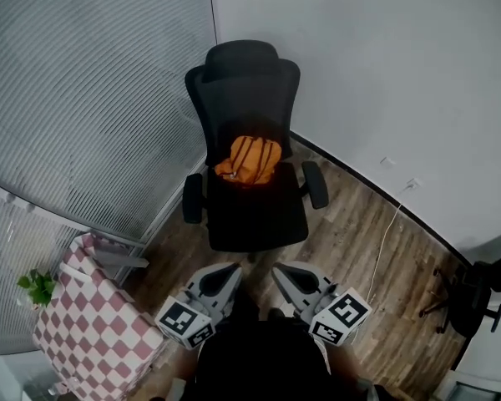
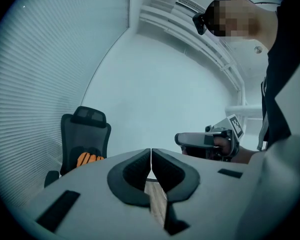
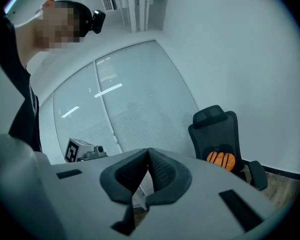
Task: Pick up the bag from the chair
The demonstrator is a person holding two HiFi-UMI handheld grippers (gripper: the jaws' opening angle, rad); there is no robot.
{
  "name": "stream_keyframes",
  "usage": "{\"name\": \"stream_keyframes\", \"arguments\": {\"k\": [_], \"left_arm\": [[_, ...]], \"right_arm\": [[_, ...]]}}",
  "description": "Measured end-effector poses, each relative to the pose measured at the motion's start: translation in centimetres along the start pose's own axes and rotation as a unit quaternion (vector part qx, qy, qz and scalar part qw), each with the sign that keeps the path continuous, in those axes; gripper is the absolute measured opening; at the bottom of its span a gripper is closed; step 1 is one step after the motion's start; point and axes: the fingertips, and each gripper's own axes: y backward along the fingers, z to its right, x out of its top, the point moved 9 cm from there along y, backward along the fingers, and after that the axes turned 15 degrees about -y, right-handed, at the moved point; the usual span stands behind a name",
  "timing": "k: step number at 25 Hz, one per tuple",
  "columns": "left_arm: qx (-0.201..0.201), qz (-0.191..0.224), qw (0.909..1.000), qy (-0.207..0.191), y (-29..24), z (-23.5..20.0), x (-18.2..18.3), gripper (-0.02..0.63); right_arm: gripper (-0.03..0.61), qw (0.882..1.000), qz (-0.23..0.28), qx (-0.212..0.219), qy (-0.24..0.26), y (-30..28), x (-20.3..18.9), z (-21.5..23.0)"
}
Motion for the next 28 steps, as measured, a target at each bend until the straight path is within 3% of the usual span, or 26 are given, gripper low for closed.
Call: {"name": "stream_keyframes", "arguments": {"k": [9,13,23,28], "left_arm": [[-0.041,0.004,0.9991,-0.007,-2.0,-8.5,0.4,0.034],[-0.058,0.008,0.9981,0.022,-3.3,-10.3,0.2,0.034],[-0.04,0.01,0.9976,0.056,-8.1,-12.9,0.7,0.034],[-0.017,0.018,0.9988,0.043,-11.1,-14.2,3.1,0.034]], "right_arm": [[0.018,0.997,0.035,-0.063,0.003,-5.3,1.9,1.9],[0.018,0.994,0.053,-0.09,-0.008,-5.3,2.6,3.0],[0.018,0.996,0.045,-0.074,-0.034,-8.0,5.5,8.8],[0.018,0.999,0.028,-0.045,-0.011,-11.0,9.5,12.6]]}}
